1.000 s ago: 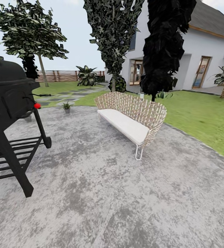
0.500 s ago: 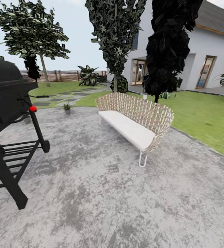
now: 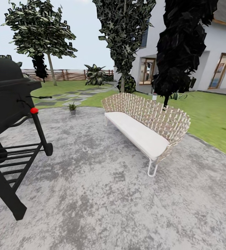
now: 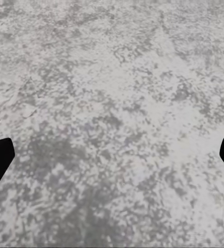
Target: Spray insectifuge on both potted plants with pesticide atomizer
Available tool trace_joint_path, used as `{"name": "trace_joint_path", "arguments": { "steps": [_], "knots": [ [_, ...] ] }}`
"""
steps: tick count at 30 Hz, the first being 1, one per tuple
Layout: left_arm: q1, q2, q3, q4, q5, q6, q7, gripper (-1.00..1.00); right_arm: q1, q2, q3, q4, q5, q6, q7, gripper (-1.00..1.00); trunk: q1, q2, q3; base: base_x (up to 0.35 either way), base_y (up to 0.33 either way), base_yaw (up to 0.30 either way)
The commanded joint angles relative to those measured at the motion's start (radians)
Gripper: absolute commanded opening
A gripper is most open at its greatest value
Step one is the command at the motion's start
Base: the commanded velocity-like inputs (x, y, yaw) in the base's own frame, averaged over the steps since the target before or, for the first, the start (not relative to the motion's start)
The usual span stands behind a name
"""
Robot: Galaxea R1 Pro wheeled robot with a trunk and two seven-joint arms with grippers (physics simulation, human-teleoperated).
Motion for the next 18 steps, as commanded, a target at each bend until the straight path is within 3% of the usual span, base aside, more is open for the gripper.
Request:
{"name": "trace_joint_path", "arguments": {
  "steps": [1,6,12,18],
  "knots": [
    [-0.001,0.000,0.001,0.001,0.000,-0.003,0.001,1.00,0.000,0.000,0.000,0.001,0.000,-0.003,0.000,1.00,0.000,0.000,-0.002,0.338,0.000,0.170],
    [-0.001,0.000,-0.001,0.001,-0.001,-0.003,0.001,1.00,0.000,0.000,0.000,0.001,0.000,-0.003,0.000,1.00,0.000,0.000,-0.008,0.309,0.000,0.170],
    [-0.001,-0.003,-0.002,0.001,-0.003,-0.003,0.001,1.00,0.000,0.000,0.000,-0.001,0.000,-0.004,-0.002,1.00,0.000,0.000,-0.015,0.082,0.000,0.165],
    [-0.001,-0.001,0.001,0.000,0.000,-0.003,0.002,1.00,0.000,-0.007,0.003,-0.002,0.001,-0.020,0.004,1.00,0.000,0.000,-0.017,0.271,0.000,0.039]
  ]
}}
